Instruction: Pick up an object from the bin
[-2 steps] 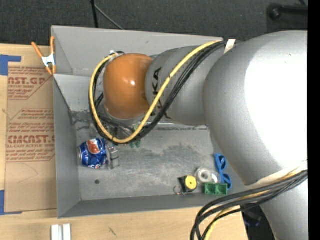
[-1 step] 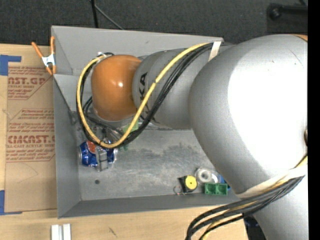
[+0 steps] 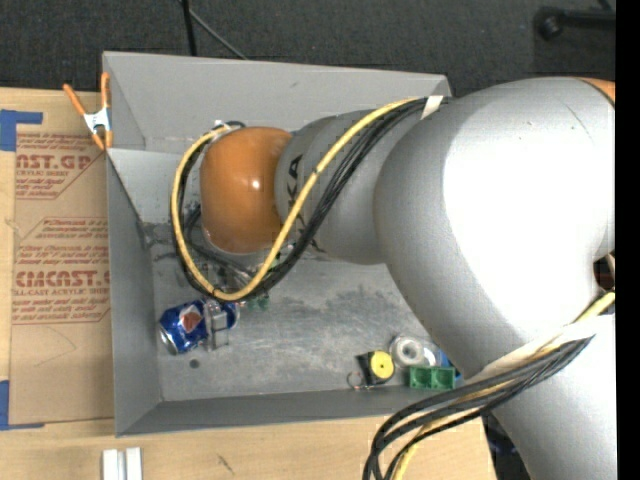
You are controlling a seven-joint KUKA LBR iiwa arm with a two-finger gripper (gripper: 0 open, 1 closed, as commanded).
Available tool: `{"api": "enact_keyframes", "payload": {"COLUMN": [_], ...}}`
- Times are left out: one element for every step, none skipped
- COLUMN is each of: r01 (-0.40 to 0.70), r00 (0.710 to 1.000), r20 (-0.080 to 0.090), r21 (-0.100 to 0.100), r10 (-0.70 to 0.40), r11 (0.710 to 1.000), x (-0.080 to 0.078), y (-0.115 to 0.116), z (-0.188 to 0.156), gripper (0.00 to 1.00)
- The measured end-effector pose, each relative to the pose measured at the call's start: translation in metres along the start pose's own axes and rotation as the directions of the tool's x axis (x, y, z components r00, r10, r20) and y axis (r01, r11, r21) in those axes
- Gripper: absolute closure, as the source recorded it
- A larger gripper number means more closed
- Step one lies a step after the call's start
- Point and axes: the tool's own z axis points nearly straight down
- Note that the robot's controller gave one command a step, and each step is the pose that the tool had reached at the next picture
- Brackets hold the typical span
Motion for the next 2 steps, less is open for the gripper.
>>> {"api": "enact_keyframes", "payload": {"r01": [0.001,0.001], "r00": [1.0,1.0], "r20": [0.0,0.002], "r21": [-0.001,-0.002], "r10": [-0.001,-0.001], "r11": [1.0,1.0], "x": [0.0002,-0.0005], "y": [0.0011,0.0011], "z": [0.0003,-0.0003], "gripper": [0.0,1.0]}}
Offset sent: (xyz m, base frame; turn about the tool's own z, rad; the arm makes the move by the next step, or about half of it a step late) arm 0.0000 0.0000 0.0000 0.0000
